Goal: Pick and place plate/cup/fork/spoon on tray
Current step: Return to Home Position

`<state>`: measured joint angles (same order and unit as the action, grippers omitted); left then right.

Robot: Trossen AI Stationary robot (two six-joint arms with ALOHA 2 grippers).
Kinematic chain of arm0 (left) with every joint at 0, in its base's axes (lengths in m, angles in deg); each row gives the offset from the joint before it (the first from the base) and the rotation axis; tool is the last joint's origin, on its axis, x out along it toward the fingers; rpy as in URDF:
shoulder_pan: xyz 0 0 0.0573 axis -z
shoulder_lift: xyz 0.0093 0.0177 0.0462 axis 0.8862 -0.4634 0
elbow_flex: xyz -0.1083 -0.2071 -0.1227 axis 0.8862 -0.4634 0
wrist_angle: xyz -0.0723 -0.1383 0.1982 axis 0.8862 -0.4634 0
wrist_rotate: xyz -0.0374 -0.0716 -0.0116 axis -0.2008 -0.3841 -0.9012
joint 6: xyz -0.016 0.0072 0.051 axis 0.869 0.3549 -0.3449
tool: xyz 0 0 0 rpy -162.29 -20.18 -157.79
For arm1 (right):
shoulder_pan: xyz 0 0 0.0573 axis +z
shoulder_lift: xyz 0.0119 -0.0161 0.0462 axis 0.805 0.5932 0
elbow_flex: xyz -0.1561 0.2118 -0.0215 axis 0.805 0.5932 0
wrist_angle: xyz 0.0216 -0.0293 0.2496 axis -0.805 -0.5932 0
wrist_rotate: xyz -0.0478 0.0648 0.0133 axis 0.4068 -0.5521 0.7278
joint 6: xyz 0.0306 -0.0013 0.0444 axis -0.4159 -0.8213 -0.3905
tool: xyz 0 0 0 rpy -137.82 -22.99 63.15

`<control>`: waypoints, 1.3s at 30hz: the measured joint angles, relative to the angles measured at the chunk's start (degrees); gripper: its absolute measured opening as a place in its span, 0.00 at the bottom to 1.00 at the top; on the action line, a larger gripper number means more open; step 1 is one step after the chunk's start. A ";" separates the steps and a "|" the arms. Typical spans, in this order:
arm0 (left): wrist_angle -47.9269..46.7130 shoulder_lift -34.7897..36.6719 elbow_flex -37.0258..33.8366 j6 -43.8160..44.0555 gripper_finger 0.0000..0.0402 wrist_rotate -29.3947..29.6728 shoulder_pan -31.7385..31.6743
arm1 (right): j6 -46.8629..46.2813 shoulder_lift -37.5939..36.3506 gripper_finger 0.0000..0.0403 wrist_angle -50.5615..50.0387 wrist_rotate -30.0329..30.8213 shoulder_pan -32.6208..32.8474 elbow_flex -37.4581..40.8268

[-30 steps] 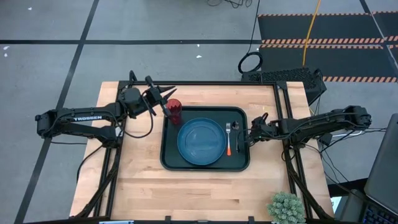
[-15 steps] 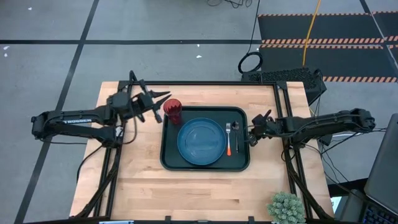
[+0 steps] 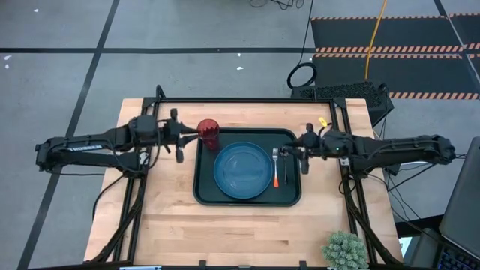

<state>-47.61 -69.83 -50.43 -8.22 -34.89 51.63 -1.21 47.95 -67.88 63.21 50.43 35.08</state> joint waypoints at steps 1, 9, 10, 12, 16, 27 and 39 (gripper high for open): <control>0.27 0.54 -0.72 1.04 0.14 -0.64 0.02 | 0.55 -0.83 0.23 0.63 -1.19 0.01 0.55; 5.31 15.65 -12.71 9.23 0.14 2.15 0.23 | -5.95 -14.68 0.23 8.23 -3.70 1.20 15.02; 5.68 18.11 -14.35 10.27 0.14 2.20 0.51 | -7.16 -17.10 0.23 10.15 -3.68 1.48 17.21; 6.44 22.76 -17.61 12.93 0.14 2.21 1.42 | -8.70 -21.79 0.23 14.15 -3.66 1.99 21.22; 6.24 30.49 -23.80 15.41 0.14 3.56 3.76 | -7.66 -29.13 0.23 17.88 -3.57 2.52 26.66; 10.67 41.33 -34.76 16.28 0.14 4.73 7.87 | -7.81 -36.31 0.23 11.39 -5.17 2.54 27.10; 9.63 41.03 -35.46 14.33 0.14 8.17 13.38 | -9.53 -36.99 0.23 7.32 -5.45 2.54 27.24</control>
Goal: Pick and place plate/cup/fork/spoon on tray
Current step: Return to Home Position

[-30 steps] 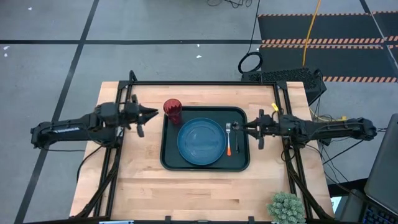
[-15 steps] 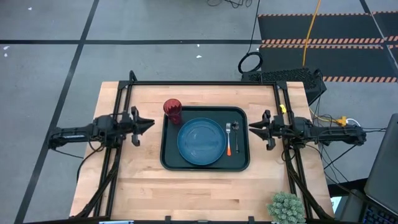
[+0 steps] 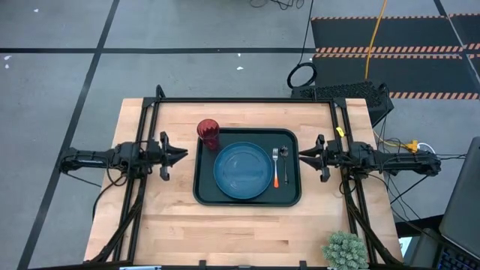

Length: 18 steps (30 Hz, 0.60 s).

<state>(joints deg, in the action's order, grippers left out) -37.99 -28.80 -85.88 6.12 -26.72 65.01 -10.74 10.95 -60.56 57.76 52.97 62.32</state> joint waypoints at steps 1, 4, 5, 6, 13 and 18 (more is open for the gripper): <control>0.00 0.00 0.00 -0.72 0.14 0.10 0.22 | 0.53 -0.02 0.23 0.05 -0.60 -0.01 0.00; -0.02 0.00 0.00 -1.64 0.14 0.19 0.41 | 1.14 -0.02 0.23 0.05 -2.54 0.00 0.04; -0.05 0.00 -0.01 -1.87 0.14 0.17 0.41 | 1.21 -0.02 0.23 0.07 -3.24 0.00 0.04; -0.08 0.00 0.00 -2.28 0.14 -0.07 0.41 | 1.29 -0.02 0.23 0.07 -4.17 0.00 0.04; -0.30 0.00 0.00 -5.65 0.14 -1.13 0.41 | 4.22 -0.02 0.23 0.36 -7.11 -0.02 0.07; -0.53 0.00 0.00 -6.87 0.14 -2.05 0.40 | 6.65 0.01 0.23 -1.12 -10.14 0.00 0.09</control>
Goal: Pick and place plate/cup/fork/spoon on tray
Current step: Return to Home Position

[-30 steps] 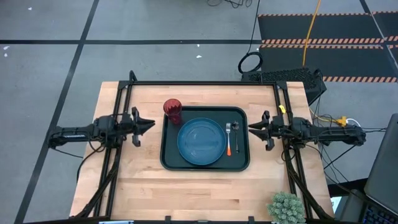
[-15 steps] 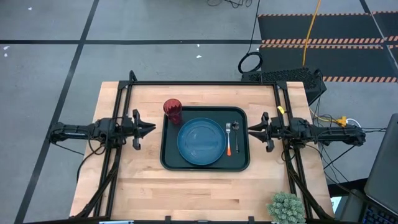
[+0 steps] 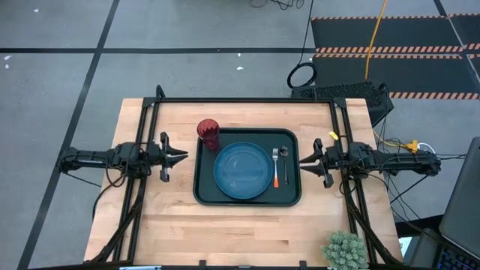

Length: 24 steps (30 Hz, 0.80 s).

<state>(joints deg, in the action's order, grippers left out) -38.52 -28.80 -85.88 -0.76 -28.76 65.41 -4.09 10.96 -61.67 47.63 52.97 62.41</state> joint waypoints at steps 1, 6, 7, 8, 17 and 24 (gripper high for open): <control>-0.02 0.00 0.00 0.00 0.14 -0.01 0.00 | 0.49 0.00 0.23 -0.40 0.03 0.00 0.00; -0.06 0.00 -0.02 2.98 0.14 -0.06 -0.02 | 3.40 0.02 0.23 -0.57 0.04 0.00 0.00; -0.06 0.00 -0.02 3.44 0.14 -0.06 -0.02 | 3.45 0.02 0.23 -0.57 0.04 -0.01 0.00; -0.06 0.00 -0.02 3.43 0.14 -0.06 -0.02 | 3.45 0.02 0.23 -0.56 0.04 -0.02 0.00; 1.26 0.00 -0.23 2.51 0.14 -0.04 -0.04 | 3.25 0.00 0.23 0.15 -0.02 0.00 0.00; 1.93 0.00 -0.26 2.50 0.14 -0.02 -0.04 | 3.27 -0.02 0.23 3.18 1.37 0.00 0.00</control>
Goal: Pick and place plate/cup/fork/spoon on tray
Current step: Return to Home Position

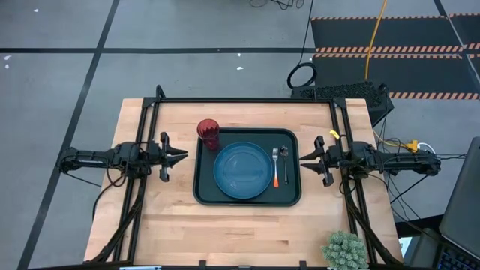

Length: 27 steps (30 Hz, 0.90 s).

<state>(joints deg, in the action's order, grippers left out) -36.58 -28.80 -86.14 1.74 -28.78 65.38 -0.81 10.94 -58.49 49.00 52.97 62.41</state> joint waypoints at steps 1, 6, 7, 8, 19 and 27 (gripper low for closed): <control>0.04 0.00 0.00 0.00 0.14 -0.01 0.00 | -0.02 0.00 0.23 0.86 0.73 0.00 0.00; 0.19 0.00 0.00 0.00 0.14 0.00 0.00 | 0.09 0.04 0.23 0.81 1.90 0.00 0.00; 0.21 0.00 0.02 0.00 0.14 0.00 0.00 | 0.04 0.07 0.23 0.24 1.90 0.00 0.00; 0.24 0.00 0.02 -0.02 0.14 -0.02 0.00 | 0.05 0.09 0.23 -0.20 1.91 0.00 0.00; 0.30 0.00 0.11 -0.02 0.14 0.00 0.00 | -0.02 0.11 0.23 -0.05 1.82 0.00 0.00; 0.32 -0.01 0.13 -0.02 0.14 0.00 0.00 | -0.03 0.11 0.23 -0.03 1.80 0.00 0.00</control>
<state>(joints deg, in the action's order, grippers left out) -36.26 -28.81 -86.01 1.72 -28.78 65.38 -0.85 11.04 -58.52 50.79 52.97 62.41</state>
